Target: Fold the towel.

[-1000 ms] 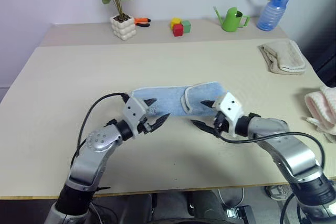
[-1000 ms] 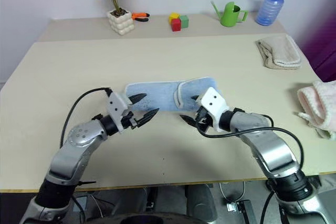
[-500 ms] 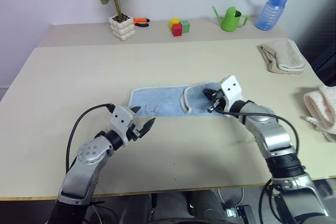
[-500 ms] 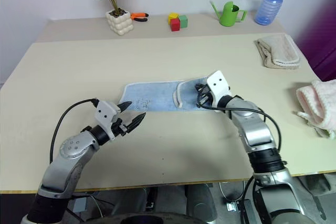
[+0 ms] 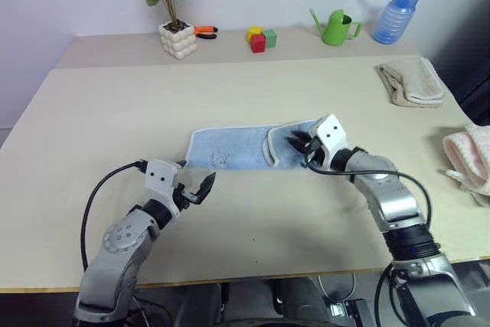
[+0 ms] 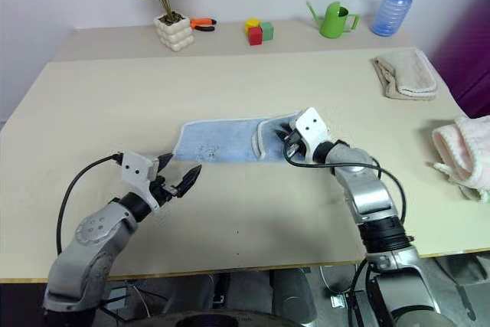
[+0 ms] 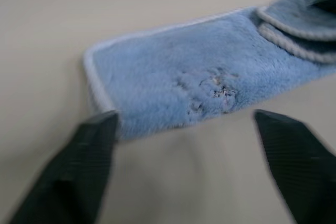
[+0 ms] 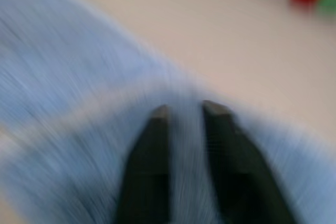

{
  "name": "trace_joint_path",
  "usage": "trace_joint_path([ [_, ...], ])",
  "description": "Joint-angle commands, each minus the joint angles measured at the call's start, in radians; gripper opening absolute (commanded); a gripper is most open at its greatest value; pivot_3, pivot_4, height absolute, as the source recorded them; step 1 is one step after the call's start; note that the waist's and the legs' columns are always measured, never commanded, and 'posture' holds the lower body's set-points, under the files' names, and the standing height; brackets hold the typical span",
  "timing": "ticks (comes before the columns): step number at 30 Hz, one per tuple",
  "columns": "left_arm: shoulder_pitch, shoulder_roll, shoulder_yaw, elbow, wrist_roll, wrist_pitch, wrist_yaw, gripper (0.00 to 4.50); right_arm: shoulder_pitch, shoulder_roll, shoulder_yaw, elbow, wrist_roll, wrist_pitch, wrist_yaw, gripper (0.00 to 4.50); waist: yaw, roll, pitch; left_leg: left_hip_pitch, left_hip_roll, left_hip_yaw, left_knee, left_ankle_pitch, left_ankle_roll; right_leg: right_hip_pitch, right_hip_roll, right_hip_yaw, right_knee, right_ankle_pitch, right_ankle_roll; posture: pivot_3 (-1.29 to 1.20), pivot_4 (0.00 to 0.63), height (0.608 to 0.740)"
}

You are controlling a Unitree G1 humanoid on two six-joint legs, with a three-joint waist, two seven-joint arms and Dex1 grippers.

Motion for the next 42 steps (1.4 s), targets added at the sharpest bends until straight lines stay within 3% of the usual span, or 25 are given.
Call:
trace_joint_path([
  [1,0.003,-0.011,0.052,-0.077,-0.106,0.145,0.041,4.5,-0.014,-0.022,0.006,-0.09,0.009,-0.003,0.05,2.79,0.002,-0.001,-0.001,0.0,0.0,-0.001,0.0,0.0,0.0,0.0,0.0,0.0,0.0,0.0,0.0,0.0,0.15,0.73],
  [4,-0.045,-0.168,0.185,-0.062,-0.311,0.299,0.196,4.5,-0.009,-0.057,0.066,-0.1,-0.091,-0.098,0.068,4.23,0.005,-0.001,0.0,0.0,-0.001,-0.002,0.0,0.0,0.0,0.002,0.0,-0.001,0.0,0.0,0.0,0.0,0.15,0.73],
  [13,-0.31,-0.391,0.329,0.117,-0.515,0.473,0.516,4.5,0.055,-0.029,0.124,-0.158,-0.123,-0.147,0.086,4.23,0.006,-0.003,0.0,0.0,-0.001,-0.002,0.001,0.001,-0.001,0.002,-0.001,-0.002,0.0,0.0,0.0,0.0,0.15,0.73],
  [17,-0.391,-0.42,0.355,0.212,-0.523,0.467,0.594,4.5,0.088,-0.013,0.138,-0.206,-0.136,-0.128,0.071,4.23,0.007,-0.003,0.0,0.0,-0.002,-0.003,0.001,0.001,-0.003,0.003,0.0,-0.002,0.0,0.0,0.0,0.0,0.15,0.73],
  [18,-0.405,-0.423,0.362,0.226,-0.526,0.458,0.604,4.26,0.098,-0.013,0.138,-0.216,-0.139,-0.124,0.068,4.27,0.007,-0.003,0.0,0.0,-0.002,-0.003,0.001,0.001,-0.003,0.003,-0.001,-0.002,0.0,0.0,0.0,0.0,0.15,0.73],
  [21,-0.418,-0.412,0.36,0.244,-0.528,0.437,0.619,3.18,0.123,-0.014,0.132,-0.242,-0.146,-0.108,0.057,4.29,0.008,-0.003,0.0,0.0,-0.002,-0.003,0.001,0.002,-0.003,0.003,0.0,-0.002,0.0,0.0,0.0,0.0,0.15,0.73],
  [27,-0.443,-0.396,0.387,0.261,-0.53,0.327,0.632,0.06,0.162,-0.019,0.122,-0.273,-0.156,-0.094,0.045,4.29,0.009,-0.003,0.0,0.0,-0.003,-0.004,0.001,0.002,-0.004,0.003,-0.001,-0.002,0.0,0.0,0.0,0.0,0.15,0.73],
  [32,-0.463,-0.314,0.428,0.233,-0.514,0.182,0.579,0.02,0.176,-0.023,0.115,-0.28,-0.157,-0.088,0.039,4.29,0.005,-0.003,0.0,0.0,-0.002,-0.004,0.001,0.002,-0.004,0.002,0.0,-0.002,0.0,0.0,0.0,0.0,0.15,0.73],
  [37,-0.466,-0.095,0.48,0.262,-0.427,0.073,0.503,0.02,0.171,-0.031,0.102,-0.259,-0.156,-0.097,0.038,4.29,0.002,-0.003,0.0,0.0,-0.002,-0.003,0.0,0.003,-0.005,0.001,0.001,-0.002,0.0,0.0,0.0,0.0,0.15,0.73],
  [42,-0.482,0.03,0.436,0.221,-0.452,0.058,0.369,0.02,0.149,-0.023,0.095,-0.22,-0.159,-0.109,0.028,4.29,0.015,-0.004,0.0,-0.001,-0.003,-0.004,0.0,0.003,-0.005,0.002,-0.001,-0.002,-0.001,0.0,0.0,0.0,0.15,0.73],
])
